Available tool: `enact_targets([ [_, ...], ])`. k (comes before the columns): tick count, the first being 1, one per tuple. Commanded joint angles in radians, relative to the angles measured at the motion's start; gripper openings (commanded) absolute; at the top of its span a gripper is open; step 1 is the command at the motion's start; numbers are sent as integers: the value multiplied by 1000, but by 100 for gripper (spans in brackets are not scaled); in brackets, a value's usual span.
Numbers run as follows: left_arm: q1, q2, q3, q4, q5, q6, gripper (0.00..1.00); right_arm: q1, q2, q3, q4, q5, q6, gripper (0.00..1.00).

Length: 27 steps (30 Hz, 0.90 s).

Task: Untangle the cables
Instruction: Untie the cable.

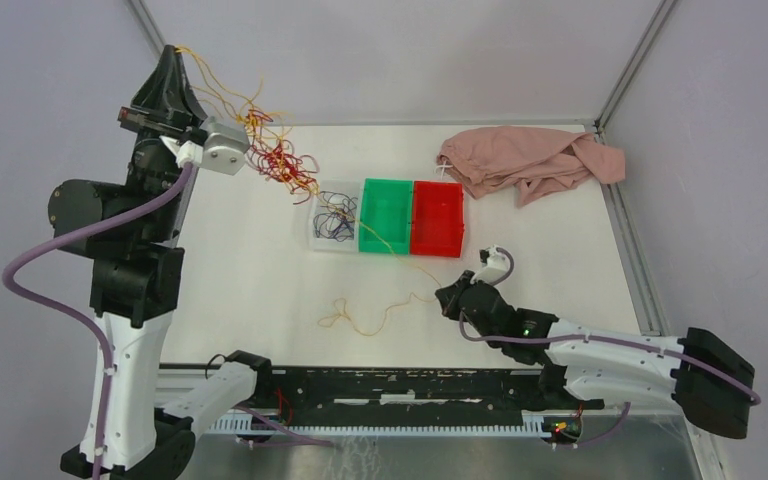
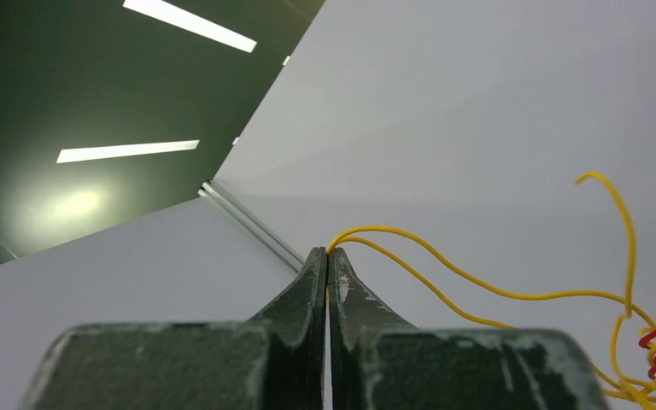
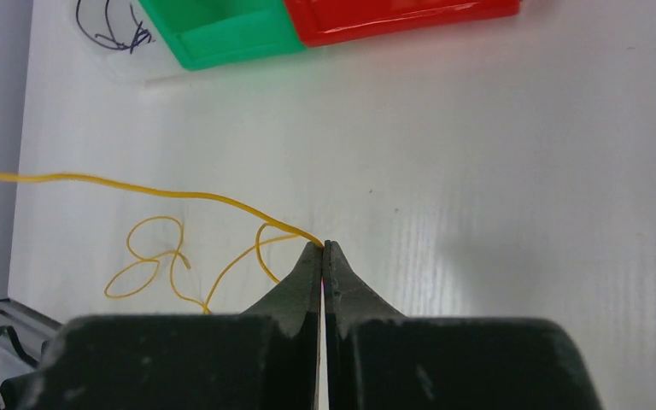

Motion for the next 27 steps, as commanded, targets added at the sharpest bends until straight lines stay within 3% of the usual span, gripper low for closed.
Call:
enact_targets([
  [1, 1, -28, 36, 79, -60, 57, 3, -9, -140, -7, -256, 152, 93, 0],
  [6, 1, -84, -89, 39, -61, 94, 3, -37, -352, 57, -566, 259, 124, 0],
  [10, 0, -74, -158, 160, -200, 226, 3, -83, -564, 141, -896, 398, 222, 0],
  [14, 1, -55, -137, 132, -248, 232, 3, -103, -726, 174, -1019, 462, 258, 0],
  [20, 0, -25, -116, 35, -287, 271, 3, -106, -585, 287, -1212, 524, 295, 0],
  [23, 2, -13, -106, 32, -326, 234, 3, -106, -600, 284, -1176, 520, 284, 0],
  [27, 2, -75, -121, -217, -125, 97, 3, -105, -630, 232, -889, 445, 62, 0],
])
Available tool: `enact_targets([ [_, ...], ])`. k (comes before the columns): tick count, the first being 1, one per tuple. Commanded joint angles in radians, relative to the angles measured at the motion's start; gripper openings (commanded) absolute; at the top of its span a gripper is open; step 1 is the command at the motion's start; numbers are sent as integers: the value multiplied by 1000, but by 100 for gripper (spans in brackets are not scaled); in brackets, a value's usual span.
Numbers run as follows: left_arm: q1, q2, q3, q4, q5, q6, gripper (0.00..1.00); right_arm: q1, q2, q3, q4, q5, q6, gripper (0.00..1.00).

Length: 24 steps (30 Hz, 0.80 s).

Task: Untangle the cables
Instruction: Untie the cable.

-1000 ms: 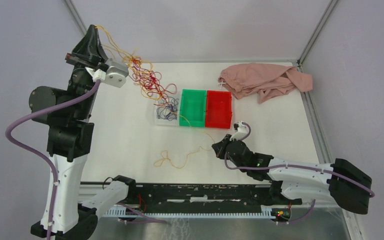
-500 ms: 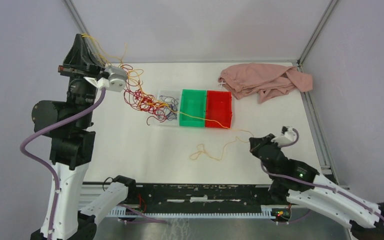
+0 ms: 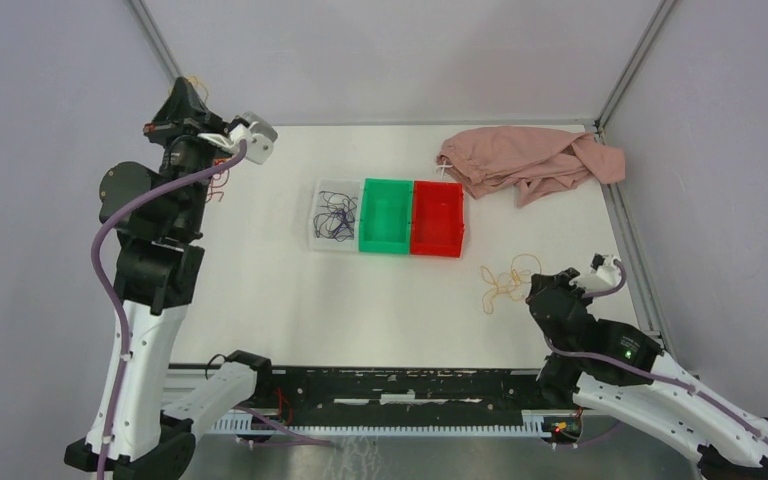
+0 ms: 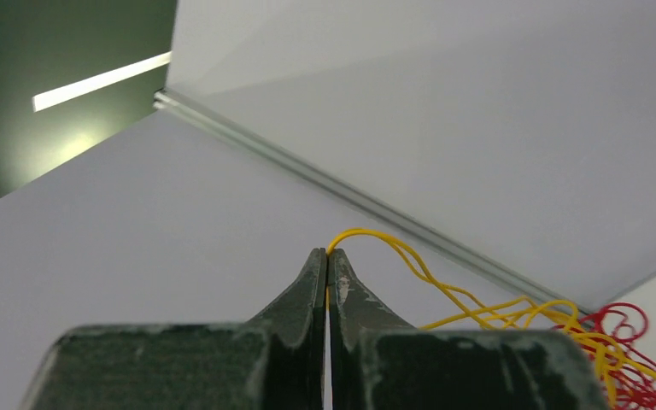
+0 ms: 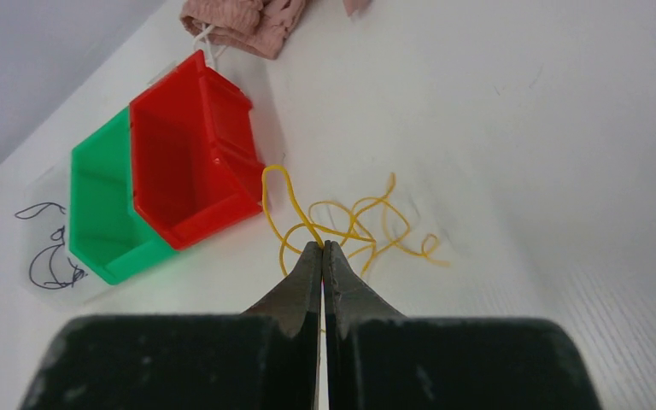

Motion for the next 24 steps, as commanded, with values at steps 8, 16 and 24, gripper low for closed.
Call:
enact_targets([
  [8, 2, -260, -233, -407, 590, -337, 3, -6, 187, 177, 386, -125, -445, 0],
  [16, 0, -426, -516, -610, 839, -161, 3, -29, 421, 484, 449, -255, -636, 0],
  [24, 2, -499, -608, -662, 827, -90, 3, -90, 663, 786, 480, -363, -766, 0],
])
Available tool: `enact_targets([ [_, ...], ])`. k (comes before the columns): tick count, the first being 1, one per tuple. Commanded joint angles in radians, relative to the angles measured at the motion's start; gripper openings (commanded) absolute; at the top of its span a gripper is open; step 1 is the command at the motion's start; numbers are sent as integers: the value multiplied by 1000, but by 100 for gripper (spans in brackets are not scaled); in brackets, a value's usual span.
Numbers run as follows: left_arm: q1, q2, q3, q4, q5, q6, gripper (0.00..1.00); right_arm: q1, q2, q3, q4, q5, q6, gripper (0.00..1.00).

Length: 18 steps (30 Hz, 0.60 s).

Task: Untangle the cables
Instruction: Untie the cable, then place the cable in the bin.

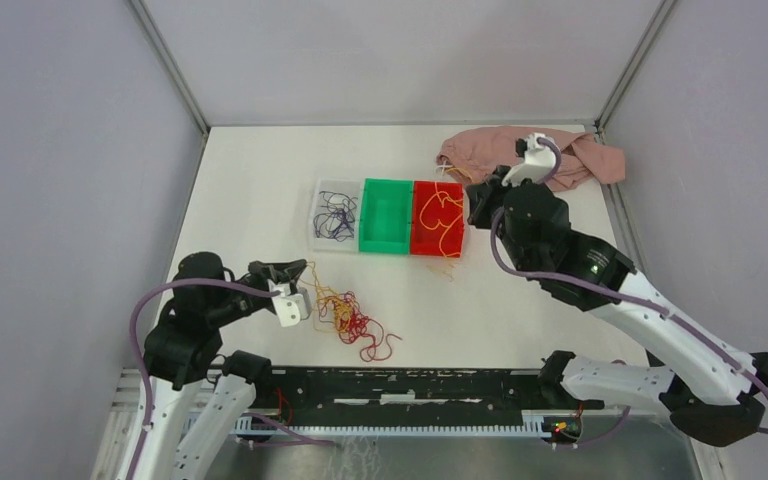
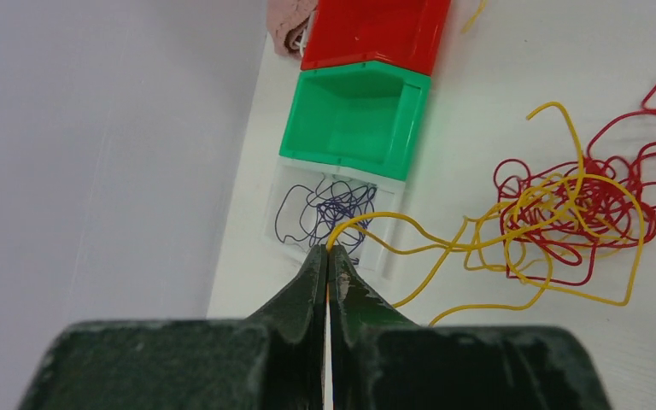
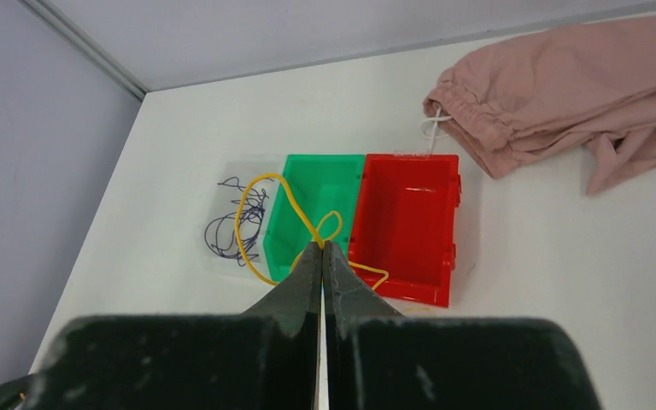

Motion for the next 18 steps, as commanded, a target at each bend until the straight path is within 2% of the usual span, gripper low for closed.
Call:
enact_targets([
  [1, 2, -24, 6, -17, 46, 79, 3, -49, 102, 178, 50, -91, -112, 0],
  [9, 2, -43, 7, -55, 36, 112, 3, -129, 317, 473, 50, -219, -123, 0],
  [13, 2, -51, 9, -68, 40, 113, 3, -154, 417, 568, 54, -294, -84, 0],
  [18, 2, -59, 12, -69, 43, 113, 3, -176, 525, 644, 66, -316, -80, 0],
])
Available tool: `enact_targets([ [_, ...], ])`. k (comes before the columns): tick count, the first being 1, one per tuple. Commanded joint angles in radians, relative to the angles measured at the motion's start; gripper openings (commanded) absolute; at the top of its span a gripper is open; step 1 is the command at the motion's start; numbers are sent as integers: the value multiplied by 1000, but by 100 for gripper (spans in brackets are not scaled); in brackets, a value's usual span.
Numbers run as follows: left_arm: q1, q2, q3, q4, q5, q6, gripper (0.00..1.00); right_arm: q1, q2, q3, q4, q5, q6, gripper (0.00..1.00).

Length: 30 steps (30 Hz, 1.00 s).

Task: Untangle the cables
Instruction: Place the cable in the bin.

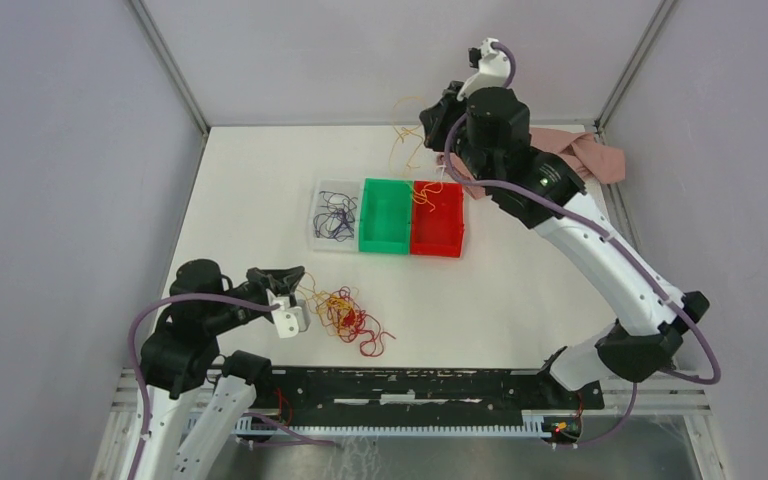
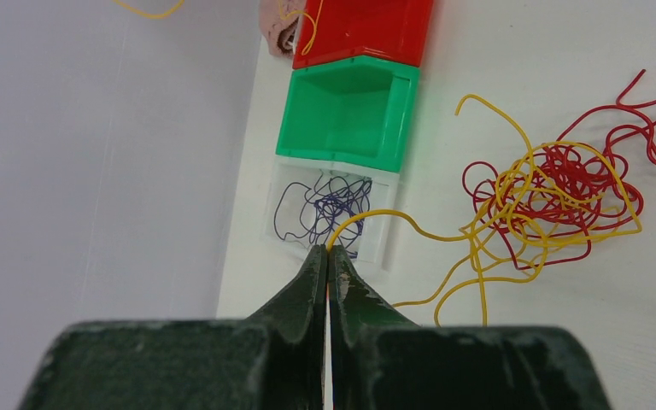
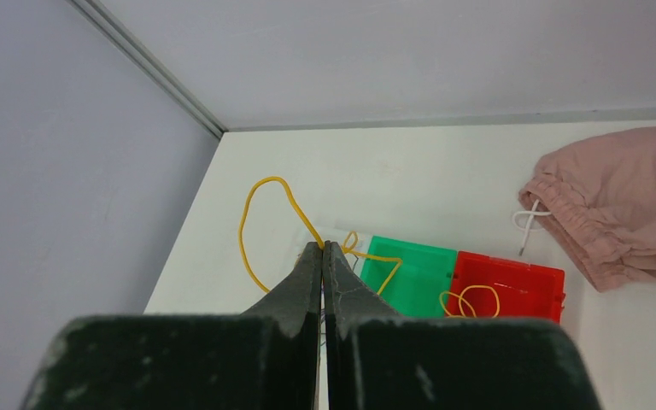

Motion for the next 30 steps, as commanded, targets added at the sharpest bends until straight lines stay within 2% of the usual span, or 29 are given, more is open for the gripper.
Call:
enact_targets([
  [1, 2, -13, 16, 8, 29, 39, 3, -26, 82, 87, 38, -50, 9, 0],
  [17, 2, -49, 1, 6, 21, 53, 3, -72, 289, 183, 54, -109, 45, 0],
  [30, 2, -56, -2, -6, 18, 72, 3, -74, 378, 15, 61, -155, 51, 0],
])
